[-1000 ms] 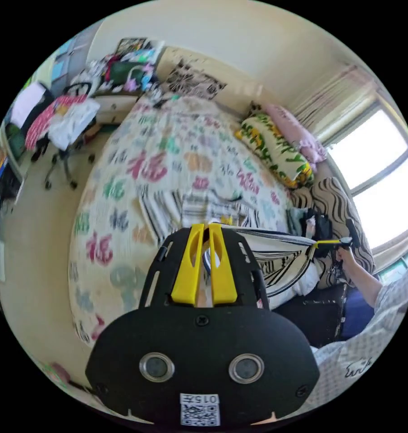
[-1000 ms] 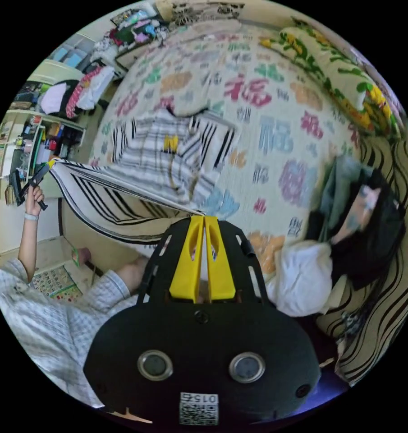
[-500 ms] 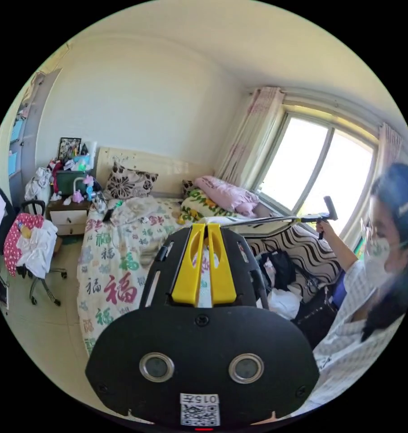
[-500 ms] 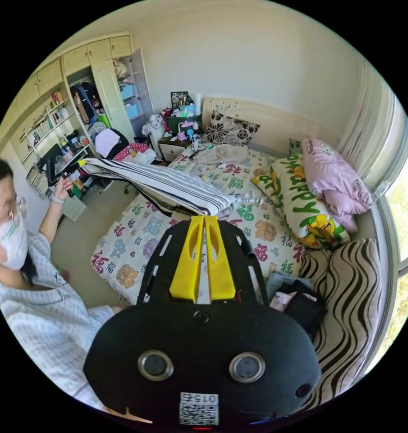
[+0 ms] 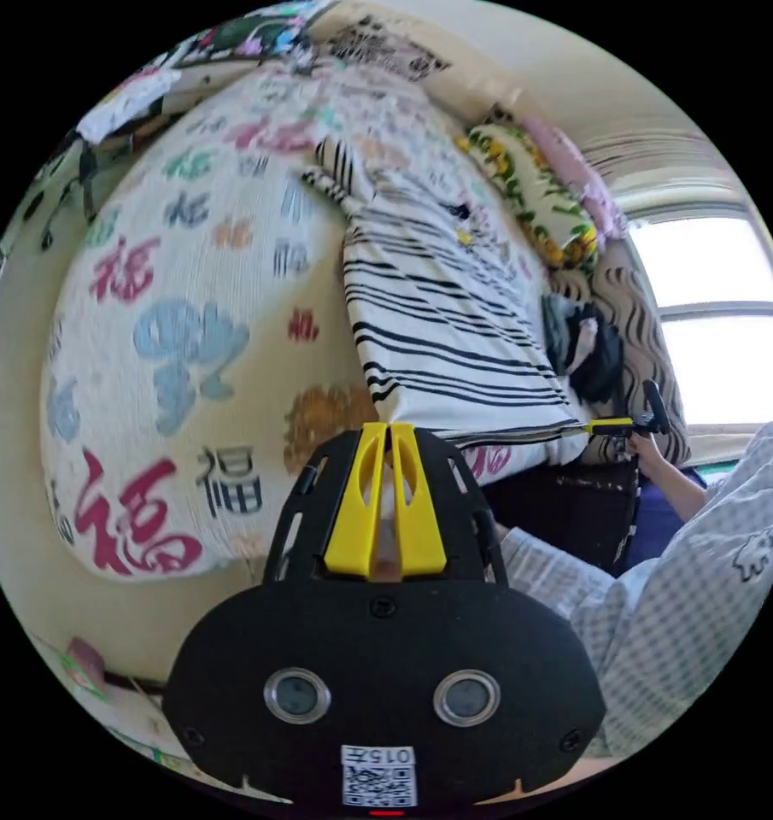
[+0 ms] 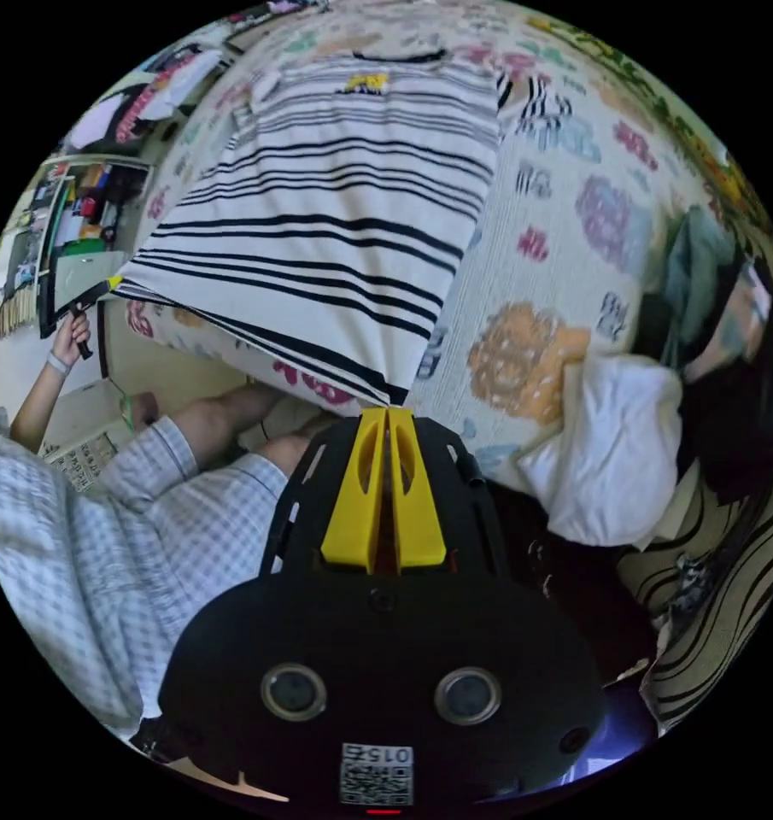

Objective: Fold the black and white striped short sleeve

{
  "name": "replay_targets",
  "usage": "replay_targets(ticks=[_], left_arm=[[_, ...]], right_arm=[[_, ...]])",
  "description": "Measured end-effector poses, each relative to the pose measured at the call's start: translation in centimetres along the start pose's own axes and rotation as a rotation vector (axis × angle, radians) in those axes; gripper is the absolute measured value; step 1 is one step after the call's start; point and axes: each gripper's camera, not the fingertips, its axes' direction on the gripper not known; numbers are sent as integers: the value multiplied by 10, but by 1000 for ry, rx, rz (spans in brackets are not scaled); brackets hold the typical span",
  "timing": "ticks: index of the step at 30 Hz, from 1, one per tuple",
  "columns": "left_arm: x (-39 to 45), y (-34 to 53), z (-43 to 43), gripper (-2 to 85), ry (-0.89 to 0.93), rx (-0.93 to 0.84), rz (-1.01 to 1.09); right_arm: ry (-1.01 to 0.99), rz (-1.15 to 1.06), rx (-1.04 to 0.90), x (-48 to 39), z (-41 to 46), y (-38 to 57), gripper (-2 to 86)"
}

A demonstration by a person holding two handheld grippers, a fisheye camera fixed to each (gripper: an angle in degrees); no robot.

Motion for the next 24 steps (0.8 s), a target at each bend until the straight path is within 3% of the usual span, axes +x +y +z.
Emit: replay_targets(ticks=[5,11,15,19,24], left_arm=[[-23,61,64,-1,-61,-278,-84],[-40,86,79,55,-71,-382,-179],[-55,83,63,63,-112,-453,-186],[-79,33,-6,69,-123,-209,-228],[-112,-75,-47,76,-6,159,-228]], right_arm=[[-72,72,-242,23,115,15,-3],[-214,185,-316,59,189,7,40],[-139,199,-378,95,201,-8,54],[-125,171,-199,123,155,-57,62],[-177,-106,118,98,87,-221,65]])
